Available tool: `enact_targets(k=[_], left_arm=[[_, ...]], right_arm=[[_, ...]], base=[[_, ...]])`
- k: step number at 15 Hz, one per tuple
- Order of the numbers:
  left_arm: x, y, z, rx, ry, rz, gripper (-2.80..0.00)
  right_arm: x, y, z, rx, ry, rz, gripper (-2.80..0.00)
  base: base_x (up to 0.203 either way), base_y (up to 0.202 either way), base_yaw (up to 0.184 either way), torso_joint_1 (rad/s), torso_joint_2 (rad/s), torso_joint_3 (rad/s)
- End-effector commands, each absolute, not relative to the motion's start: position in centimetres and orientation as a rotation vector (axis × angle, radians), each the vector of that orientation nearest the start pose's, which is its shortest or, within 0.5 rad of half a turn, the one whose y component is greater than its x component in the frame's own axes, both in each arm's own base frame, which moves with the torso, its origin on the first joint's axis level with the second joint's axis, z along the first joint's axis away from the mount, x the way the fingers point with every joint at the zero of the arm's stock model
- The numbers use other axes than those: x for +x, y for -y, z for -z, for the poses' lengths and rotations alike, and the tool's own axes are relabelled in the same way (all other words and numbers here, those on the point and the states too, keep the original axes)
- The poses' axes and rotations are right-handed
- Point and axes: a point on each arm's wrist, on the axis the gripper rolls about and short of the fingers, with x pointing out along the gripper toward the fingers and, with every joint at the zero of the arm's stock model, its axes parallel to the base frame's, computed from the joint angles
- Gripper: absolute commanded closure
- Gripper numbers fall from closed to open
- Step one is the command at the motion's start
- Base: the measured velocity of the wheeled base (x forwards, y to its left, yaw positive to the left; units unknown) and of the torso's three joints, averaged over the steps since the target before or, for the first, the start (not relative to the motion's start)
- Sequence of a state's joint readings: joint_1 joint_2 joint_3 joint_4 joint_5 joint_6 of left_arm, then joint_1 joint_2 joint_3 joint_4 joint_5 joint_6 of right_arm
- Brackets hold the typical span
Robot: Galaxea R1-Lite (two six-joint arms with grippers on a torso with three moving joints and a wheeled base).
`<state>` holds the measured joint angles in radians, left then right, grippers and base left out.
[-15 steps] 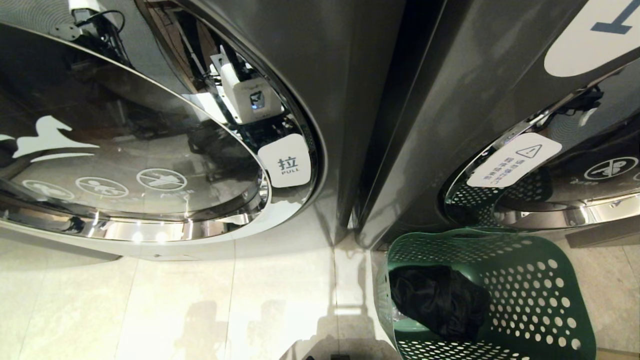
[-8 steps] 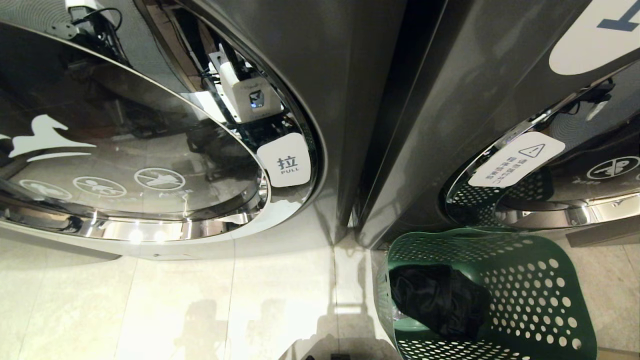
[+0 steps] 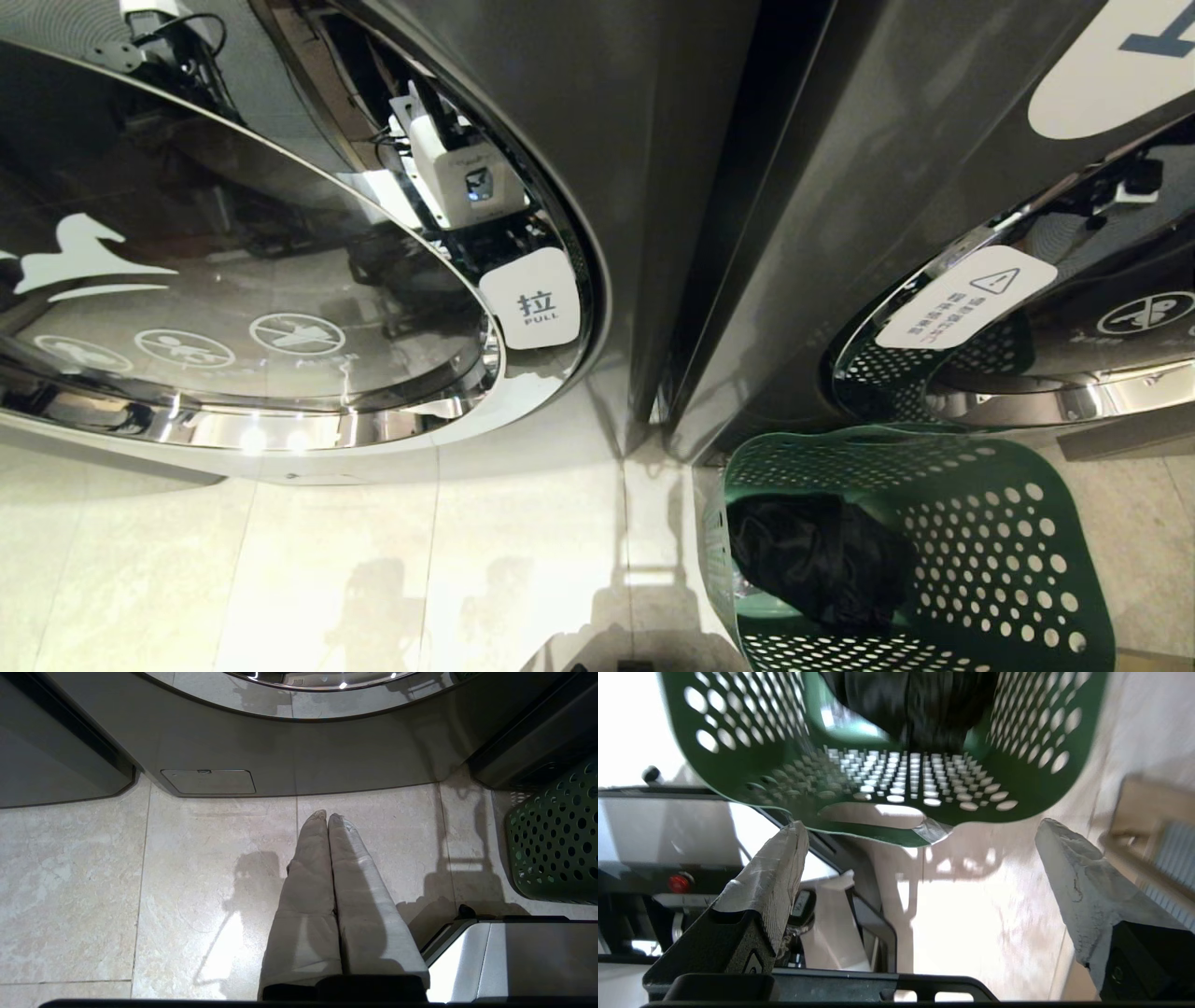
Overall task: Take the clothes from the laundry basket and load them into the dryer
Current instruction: Take the clothes out of the basket
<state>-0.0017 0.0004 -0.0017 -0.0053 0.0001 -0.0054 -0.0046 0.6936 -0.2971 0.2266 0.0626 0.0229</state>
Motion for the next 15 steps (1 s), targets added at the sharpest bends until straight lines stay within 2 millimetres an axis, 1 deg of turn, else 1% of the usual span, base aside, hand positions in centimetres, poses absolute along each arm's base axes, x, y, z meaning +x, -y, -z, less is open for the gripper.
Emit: enact_targets(k=[1,3,5,9,11,12,14,15], left_arm=[[-2.3,0.0,-7.7,-0.006,0.008,0.001,0.0],[-2.3,0.0,-7.7,-0.006,0.008,0.002,0.0],[-2.3,0.0,-7.7,-0.006,0.008,0.001,0.0],[-2.3,0.0,-7.7,-0.006,0.008,0.002,0.0],[-2.3,0.0,-7.7,-0.006,0.008,0.002,0.0],[-2.3,0.0,-7.7,-0.006,0.008,0.002,0.0],[-2.3,0.0,-7.7,-0.006,0.008,0.002,0.0],[-2.3,0.0,-7.6,-0.006,0.006,0.002,0.0]], right_arm=[[7.7,-0.1,-11.9,0.048,-0.817,-0.049,-2.8],[10.5,-0.1,-10.3,0.035,-0.9,-0.044,-2.8],[13.1,-0.1,-8.5,0.029,-0.94,-0.035,-2.8],[17.4,0.0,-4.7,0.043,-0.937,-0.003,-2.8],[19.0,0.0,-3.1,0.085,-0.899,0.025,-2.8],[19.4,0.1,-2.7,0.115,-0.853,0.041,-2.8],[18.6,0.1,-1.5,0.151,-0.884,0.062,-2.8],[18.6,0.2,-1.0,0.171,-0.896,0.073,-2.8]], base=[[0.0,0.0,0.0,0.0,0.0,0.0],[0.0,0.0,0.0,0.0,0.0,0.0],[0.0,0.0,0.0,0.0,0.0,0.0],[0.0,0.0,0.0,0.0,0.0,0.0],[0.0,0.0,0.0,0.0,0.0,0.0],[0.0,0.0,0.0,0.0,0.0,0.0],[0.0,0.0,0.0,0.0,0.0,0.0],[0.0,0.0,0.0,0.0,0.0,0.0]])
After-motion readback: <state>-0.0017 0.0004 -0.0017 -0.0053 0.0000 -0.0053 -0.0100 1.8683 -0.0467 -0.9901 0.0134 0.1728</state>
